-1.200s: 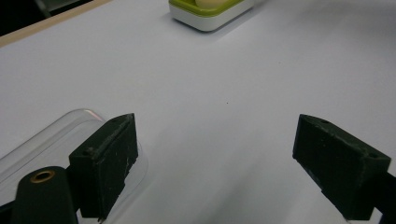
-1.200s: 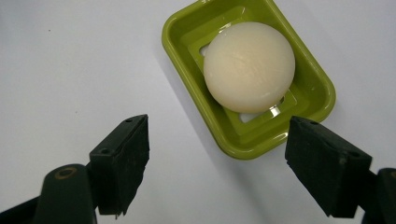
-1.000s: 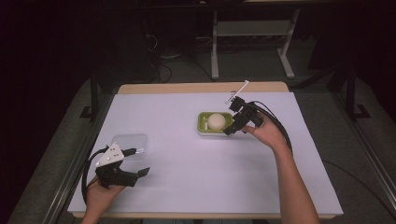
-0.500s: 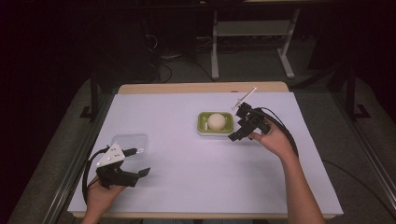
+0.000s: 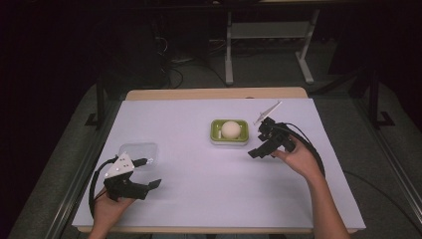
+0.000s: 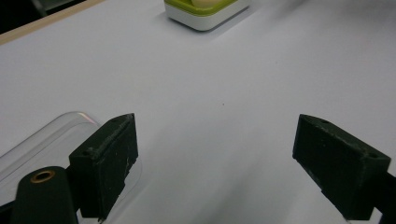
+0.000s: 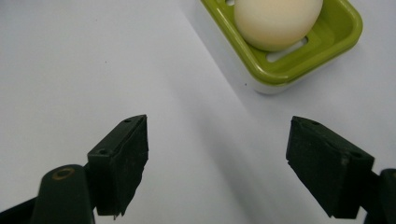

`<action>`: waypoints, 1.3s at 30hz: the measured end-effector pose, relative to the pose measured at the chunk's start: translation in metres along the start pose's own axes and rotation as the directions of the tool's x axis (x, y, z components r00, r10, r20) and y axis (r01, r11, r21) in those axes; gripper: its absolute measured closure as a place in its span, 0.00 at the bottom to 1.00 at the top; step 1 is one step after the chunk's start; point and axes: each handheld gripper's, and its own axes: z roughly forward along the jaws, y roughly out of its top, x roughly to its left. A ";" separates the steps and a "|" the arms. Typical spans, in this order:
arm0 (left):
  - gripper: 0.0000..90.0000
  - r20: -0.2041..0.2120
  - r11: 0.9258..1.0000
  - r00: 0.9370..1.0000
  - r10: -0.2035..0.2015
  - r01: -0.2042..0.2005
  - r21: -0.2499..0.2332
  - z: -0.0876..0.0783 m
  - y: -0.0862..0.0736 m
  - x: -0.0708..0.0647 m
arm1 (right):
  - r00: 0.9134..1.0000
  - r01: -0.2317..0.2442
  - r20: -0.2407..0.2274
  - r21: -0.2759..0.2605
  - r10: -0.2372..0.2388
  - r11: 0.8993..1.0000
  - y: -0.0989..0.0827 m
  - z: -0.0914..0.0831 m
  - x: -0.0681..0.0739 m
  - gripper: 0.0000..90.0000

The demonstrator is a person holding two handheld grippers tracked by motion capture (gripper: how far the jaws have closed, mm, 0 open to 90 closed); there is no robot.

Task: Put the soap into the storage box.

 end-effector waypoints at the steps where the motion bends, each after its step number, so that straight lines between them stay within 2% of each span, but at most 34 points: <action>1: 0.15 0.000 1.000 1.000 -0.001 0.001 -0.003 0.000 0.000 0.000 | 1.000 0.000 0.000 -0.002 0.000 1.000 -0.005 0.000 0.001 0.22; 9: 0.15 -0.002 1.000 1.000 -0.004 0.004 -0.002 0.001 0.000 -0.001 | 1.000 -0.020 -0.004 0.004 0.020 1.000 -0.021 -0.002 0.007 0.22; 19: 0.15 -0.004 1.000 1.000 -0.009 0.009 0.009 0.004 0.000 -0.001 | 0.999 -0.032 -0.009 -0.035 0.032 0.999 -0.045 -0.007 0.016 0.21; 31: 0.15 -0.001 1.000 1.000 -0.004 0.004 0.011 0.006 -0.001 -0.002 | 0.997 -0.072 -0.006 -0.062 0.072 0.995 -0.075 -0.011 0.024 0.21; 39: 0.15 0.001 1.000 1.000 0.005 -0.005 0.020 0.007 -0.001 -0.003 | 0.997 -0.071 -0.001 -0.078 0.071 0.994 -0.089 -0.012 0.029 0.21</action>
